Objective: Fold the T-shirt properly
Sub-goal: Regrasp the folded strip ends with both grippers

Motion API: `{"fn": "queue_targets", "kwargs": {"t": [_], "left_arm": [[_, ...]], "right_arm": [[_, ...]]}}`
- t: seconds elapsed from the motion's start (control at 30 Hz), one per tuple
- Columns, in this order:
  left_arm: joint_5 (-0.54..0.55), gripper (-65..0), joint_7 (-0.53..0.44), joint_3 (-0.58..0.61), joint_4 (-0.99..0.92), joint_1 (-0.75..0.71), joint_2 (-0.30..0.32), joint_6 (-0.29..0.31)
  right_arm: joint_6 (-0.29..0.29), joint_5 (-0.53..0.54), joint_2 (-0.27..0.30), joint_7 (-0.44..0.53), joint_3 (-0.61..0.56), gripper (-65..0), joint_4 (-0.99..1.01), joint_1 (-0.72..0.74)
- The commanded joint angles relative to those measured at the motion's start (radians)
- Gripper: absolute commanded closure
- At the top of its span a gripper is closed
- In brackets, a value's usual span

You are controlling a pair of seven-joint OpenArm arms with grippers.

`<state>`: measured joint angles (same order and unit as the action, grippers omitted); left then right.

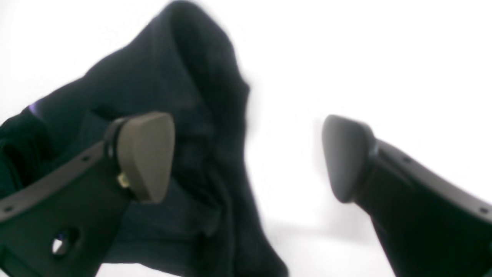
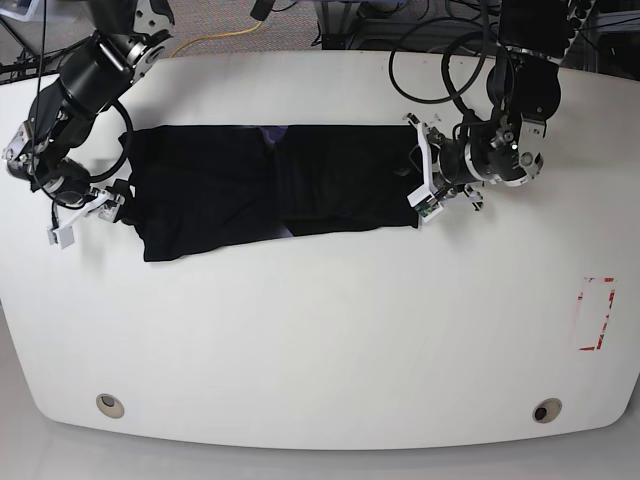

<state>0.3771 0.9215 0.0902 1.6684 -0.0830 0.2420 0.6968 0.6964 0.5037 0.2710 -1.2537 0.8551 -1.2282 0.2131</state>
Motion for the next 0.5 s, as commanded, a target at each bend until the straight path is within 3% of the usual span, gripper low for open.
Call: {"fn": "queue_targets", "kwargs": {"t": [0.0,0.27,0.47], "left_arm": [[0.009,-12.8,-0.017,-0.042,0.082,-0.004,0.007,0.001],[0.009,-12.8,-0.017,-0.089,0.164,-0.051,0.006,0.001],[0.003,-12.8,-0.026,-0.093,0.141,-0.073,0.006,0.001]], "right_arm": [[0.002,0.016,0.006,0.021,0.003,-56.9,-0.012,-0.014],[0.002,0.016,-0.055,0.006,-0.024,-56.9,-0.015,-0.053],[0.002,0.033,-0.125,-0.013,-0.073,-56.9,-0.137,-0.094]]}}
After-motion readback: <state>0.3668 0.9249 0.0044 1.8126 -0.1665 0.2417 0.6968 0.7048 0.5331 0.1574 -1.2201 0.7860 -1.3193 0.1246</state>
